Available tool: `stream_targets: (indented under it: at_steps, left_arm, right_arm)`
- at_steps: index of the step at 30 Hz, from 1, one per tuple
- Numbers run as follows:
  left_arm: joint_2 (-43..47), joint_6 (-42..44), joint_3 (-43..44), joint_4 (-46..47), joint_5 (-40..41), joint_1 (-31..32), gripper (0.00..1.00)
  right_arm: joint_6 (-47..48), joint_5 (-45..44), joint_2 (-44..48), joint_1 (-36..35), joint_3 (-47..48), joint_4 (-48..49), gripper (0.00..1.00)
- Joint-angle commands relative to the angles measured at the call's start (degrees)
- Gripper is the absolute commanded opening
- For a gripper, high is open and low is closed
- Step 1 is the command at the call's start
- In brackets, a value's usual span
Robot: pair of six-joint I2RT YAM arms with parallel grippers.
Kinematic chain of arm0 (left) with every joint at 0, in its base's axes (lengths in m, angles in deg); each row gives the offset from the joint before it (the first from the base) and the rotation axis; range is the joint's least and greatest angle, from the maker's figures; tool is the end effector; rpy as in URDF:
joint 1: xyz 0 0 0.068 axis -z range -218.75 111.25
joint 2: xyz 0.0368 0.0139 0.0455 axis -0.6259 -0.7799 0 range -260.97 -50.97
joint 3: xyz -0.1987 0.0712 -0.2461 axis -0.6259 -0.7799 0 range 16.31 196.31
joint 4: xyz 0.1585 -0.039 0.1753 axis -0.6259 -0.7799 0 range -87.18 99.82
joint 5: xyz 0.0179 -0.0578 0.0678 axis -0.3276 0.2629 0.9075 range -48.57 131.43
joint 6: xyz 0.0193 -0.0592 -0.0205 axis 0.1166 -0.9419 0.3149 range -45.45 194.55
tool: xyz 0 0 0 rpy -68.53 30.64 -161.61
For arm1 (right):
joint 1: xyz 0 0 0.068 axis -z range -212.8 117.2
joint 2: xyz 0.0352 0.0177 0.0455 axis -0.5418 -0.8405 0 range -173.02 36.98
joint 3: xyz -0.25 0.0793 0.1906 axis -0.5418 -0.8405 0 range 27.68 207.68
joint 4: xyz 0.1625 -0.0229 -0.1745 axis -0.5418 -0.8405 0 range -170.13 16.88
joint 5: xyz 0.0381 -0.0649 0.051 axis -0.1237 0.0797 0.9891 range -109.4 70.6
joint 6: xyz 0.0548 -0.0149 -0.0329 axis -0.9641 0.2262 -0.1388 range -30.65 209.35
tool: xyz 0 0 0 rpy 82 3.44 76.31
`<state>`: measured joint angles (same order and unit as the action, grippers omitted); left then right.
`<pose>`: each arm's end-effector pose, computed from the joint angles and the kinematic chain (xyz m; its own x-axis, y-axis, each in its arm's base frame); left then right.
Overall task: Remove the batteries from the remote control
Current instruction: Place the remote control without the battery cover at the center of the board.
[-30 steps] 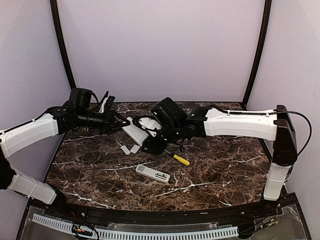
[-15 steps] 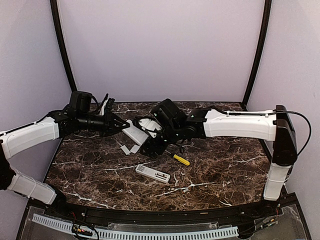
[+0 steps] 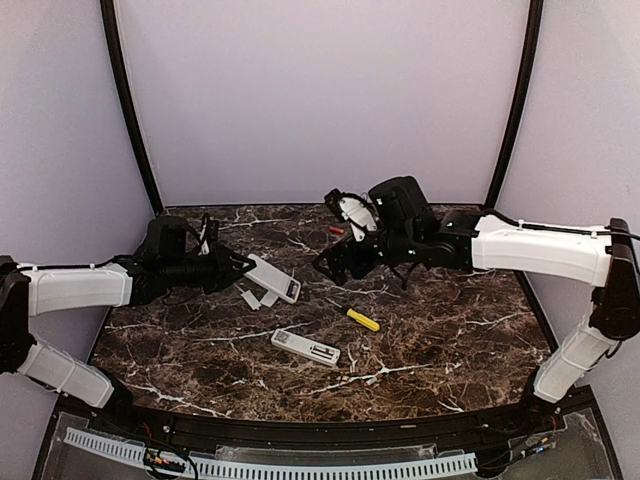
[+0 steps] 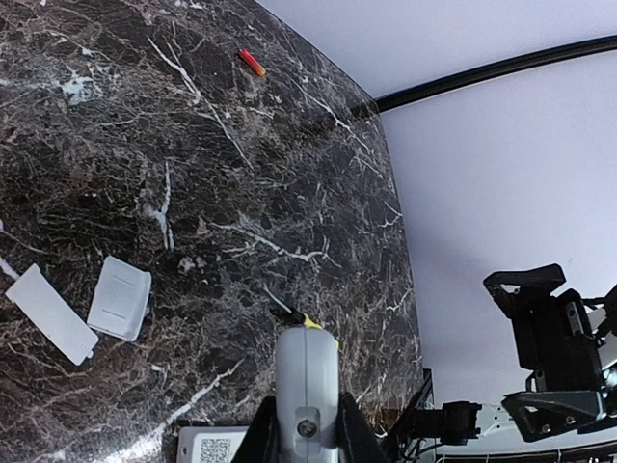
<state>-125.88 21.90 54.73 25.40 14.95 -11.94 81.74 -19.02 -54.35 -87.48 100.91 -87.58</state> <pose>0.2248 -0.1394 0.2931 -0.8097 -0.3881 -0.4402 0.2171 0.4987 -0.8391 0.2092 0.2959 0.3509 -0.4170 -0.3591 -0.8350 -0.7707 0.6267 0.1153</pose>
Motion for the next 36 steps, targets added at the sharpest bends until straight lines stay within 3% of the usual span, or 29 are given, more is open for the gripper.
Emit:
stream_targets:
  at_steps: [1,18,28,36]
  left_arm:
    - [-2.87,0.47,-1.42,8.05,4.48,0.5,0.0]
    - [-18.52,0.08,2.02,17.81,4.61,5.77,0.02]
    - [-22.44,0.75,2.97,14.48,3.27,7.91,0.08]
    - [-23.76,4.07,4.96,8.05,4.45,8.04,0.18]
  right_arm:
    - [-4.26,1.11,1.68,1.46,-3.33,5.41,0.96]
    - [-9.66,4.31,3.17,5.88,-9.75,7.32,0.95]
    - [-8.94,1.38,2.55,5.98,-14.23,2.72,0.94]
    - [-7.51,2.02,-0.33,5.91,-16.42,-0.4,0.79]
